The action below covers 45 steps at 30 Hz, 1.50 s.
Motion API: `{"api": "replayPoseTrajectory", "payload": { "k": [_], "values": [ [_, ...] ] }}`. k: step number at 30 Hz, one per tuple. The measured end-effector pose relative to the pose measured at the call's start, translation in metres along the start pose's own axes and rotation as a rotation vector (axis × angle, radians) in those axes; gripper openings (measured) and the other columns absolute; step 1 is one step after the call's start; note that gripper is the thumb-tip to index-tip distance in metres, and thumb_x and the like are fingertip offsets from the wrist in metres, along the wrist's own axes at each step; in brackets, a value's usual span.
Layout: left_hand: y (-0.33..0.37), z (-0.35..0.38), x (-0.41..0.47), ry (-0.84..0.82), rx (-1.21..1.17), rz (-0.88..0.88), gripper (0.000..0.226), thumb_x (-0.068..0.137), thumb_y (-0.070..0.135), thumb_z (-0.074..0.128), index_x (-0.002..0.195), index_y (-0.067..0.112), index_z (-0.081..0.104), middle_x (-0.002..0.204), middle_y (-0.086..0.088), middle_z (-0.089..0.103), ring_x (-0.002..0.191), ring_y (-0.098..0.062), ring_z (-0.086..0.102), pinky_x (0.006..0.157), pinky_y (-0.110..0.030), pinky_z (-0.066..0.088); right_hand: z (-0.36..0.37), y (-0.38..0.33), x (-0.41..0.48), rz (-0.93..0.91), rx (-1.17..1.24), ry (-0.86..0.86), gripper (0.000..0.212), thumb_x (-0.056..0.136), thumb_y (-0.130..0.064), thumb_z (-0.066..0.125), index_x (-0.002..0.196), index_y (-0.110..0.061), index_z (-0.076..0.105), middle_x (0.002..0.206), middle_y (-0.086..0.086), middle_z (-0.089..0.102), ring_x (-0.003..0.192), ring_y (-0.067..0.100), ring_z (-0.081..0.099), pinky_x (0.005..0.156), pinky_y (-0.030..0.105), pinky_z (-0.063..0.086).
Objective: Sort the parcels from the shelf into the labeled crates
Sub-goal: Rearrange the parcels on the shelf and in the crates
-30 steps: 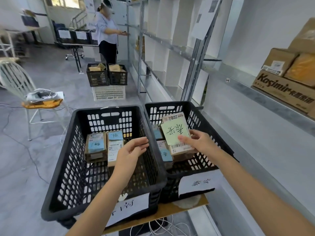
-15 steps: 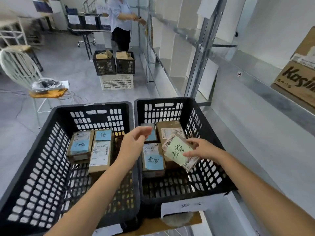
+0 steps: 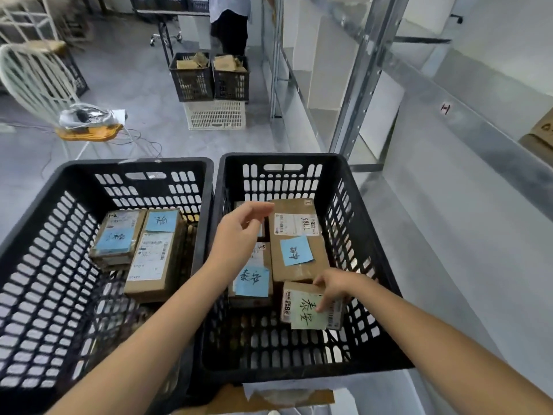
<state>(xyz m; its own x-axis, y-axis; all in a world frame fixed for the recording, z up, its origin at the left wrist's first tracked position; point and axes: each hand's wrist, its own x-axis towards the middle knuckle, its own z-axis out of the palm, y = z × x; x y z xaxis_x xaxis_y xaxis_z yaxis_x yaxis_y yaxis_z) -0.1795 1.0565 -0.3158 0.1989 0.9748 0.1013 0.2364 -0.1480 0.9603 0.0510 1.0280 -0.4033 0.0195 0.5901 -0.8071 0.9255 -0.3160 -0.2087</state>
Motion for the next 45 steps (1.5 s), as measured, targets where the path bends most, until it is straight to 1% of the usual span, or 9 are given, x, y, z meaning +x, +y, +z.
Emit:
{"api": "replayPoseTrajectory", "payload": {
  "k": [3, 10, 18, 23, 29, 32, 35, 40, 45],
  "values": [
    [-0.005, 0.005, 0.005, 0.014, 0.017, -0.032, 0.042, 0.096, -0.004, 0.044, 0.119, 0.020, 0.069, 0.114, 0.013, 0.070, 0.112, 0.001, 0.062, 0.104, -0.031, 0.049, 0.005, -0.003, 0.013, 0.023, 0.024, -0.029, 0.066, 0.077, -0.026, 0.085, 0.136, -0.018, 0.056, 0.124, 0.004, 0.067, 0.106, 0.023, 0.067, 0.084, 0.035, 0.058],
    [-0.011, 0.024, 0.009, -0.050, 0.091, -0.105, 0.039, 0.097, 0.001, 0.045, 0.119, 0.024, 0.067, 0.114, 0.017, 0.068, 0.111, 0.005, 0.060, 0.101, -0.023, 0.047, 0.015, -0.005, 0.029, 0.090, 0.186, 0.253, 0.057, 0.075, -0.030, 0.086, 0.123, -0.009, 0.061, 0.117, 0.006, 0.066, 0.108, 0.022, 0.063, 0.077, 0.026, 0.046],
    [-0.010, 0.036, 0.011, -0.084, 0.117, -0.134, 0.037, 0.098, 0.000, 0.045, 0.121, 0.021, 0.065, 0.117, 0.013, 0.067, 0.112, 0.005, 0.058, 0.088, -0.009, 0.046, 0.036, -0.003, 0.036, 0.141, 0.266, 0.368, 0.048, 0.093, -0.035, 0.068, 0.124, 0.000, 0.058, 0.125, 0.012, 0.063, 0.112, 0.026, 0.062, 0.073, 0.025, 0.042],
    [-0.006, 0.034, 0.008, -0.096, 0.147, -0.128, 0.038, 0.098, 0.001, 0.044, 0.121, 0.022, 0.065, 0.117, 0.014, 0.066, 0.113, 0.005, 0.058, 0.082, -0.007, 0.046, 0.034, 0.003, 0.035, 0.176, 0.221, 0.319, 0.037, 0.097, -0.037, 0.059, 0.116, -0.005, 0.062, 0.111, 0.008, 0.066, 0.094, 0.024, 0.062, 0.071, 0.027, 0.044],
    [-0.002, 0.027, 0.005, -0.142, 0.261, -0.113, 0.036, 0.100, 0.005, 0.043, 0.129, 0.018, 0.060, 0.125, 0.009, 0.063, 0.111, 0.000, 0.056, 0.073, -0.002, 0.043, 0.008, -0.006, 0.000, 0.145, 0.100, 0.441, 0.028, 0.098, -0.030, 0.051, 0.113, -0.010, 0.063, 0.097, 0.004, 0.063, 0.085, 0.023, 0.062, 0.063, 0.028, 0.045],
    [0.006, 0.029, 0.006, -0.234, 0.399, -0.094, 0.038, 0.104, 0.019, 0.044, 0.141, 0.011, 0.048, 0.138, 0.000, 0.056, 0.119, -0.011, 0.054, 0.091, -0.013, 0.043, -0.011, -0.017, -0.035, 0.027, 0.195, 0.520, 0.022, 0.100, -0.032, 0.049, 0.091, -0.012, 0.054, 0.084, 0.000, 0.056, 0.076, 0.021, 0.056, 0.058, 0.028, 0.040],
    [0.019, 0.027, 0.006, -0.334, 0.506, -0.026, 0.047, 0.104, 0.027, 0.044, 0.147, 0.009, 0.039, 0.147, -0.006, 0.048, 0.133, -0.019, 0.046, 0.108, -0.029, 0.037, -0.028, -0.028, -0.076, -0.032, 0.224, 0.675, 0.020, 0.100, -0.033, 0.049, 0.091, -0.015, 0.046, 0.076, -0.005, 0.045, 0.077, 0.020, 0.053, 0.054, 0.030, 0.035],
    [0.040, 0.007, -0.004, -0.438, 0.615, 0.154, 0.048, 0.104, 0.031, 0.044, 0.147, 0.010, 0.038, 0.150, -0.005, 0.043, 0.138, -0.019, 0.040, 0.112, -0.031, 0.032, -0.044, -0.045, -0.137, -0.070, 0.104, 0.845, 0.021, 0.100, -0.027, 0.048, 0.110, -0.011, 0.056, 0.095, 0.002, 0.057, 0.091, 0.024, 0.057, 0.075, 0.036, 0.048],
    [0.049, -0.035, -0.016, -0.447, 0.636, 0.307, 0.048, 0.103, 0.029, 0.045, 0.147, 0.012, 0.038, 0.150, -0.003, 0.042, 0.139, -0.017, 0.037, 0.114, -0.030, 0.029, -0.039, -0.070, -0.176, -0.066, 0.100, 1.018, 0.022, 0.101, -0.026, 0.048, 0.102, -0.010, 0.062, 0.094, 0.007, 0.065, 0.085, 0.024, 0.063, 0.079, 0.040, 0.055]
  ]
}}
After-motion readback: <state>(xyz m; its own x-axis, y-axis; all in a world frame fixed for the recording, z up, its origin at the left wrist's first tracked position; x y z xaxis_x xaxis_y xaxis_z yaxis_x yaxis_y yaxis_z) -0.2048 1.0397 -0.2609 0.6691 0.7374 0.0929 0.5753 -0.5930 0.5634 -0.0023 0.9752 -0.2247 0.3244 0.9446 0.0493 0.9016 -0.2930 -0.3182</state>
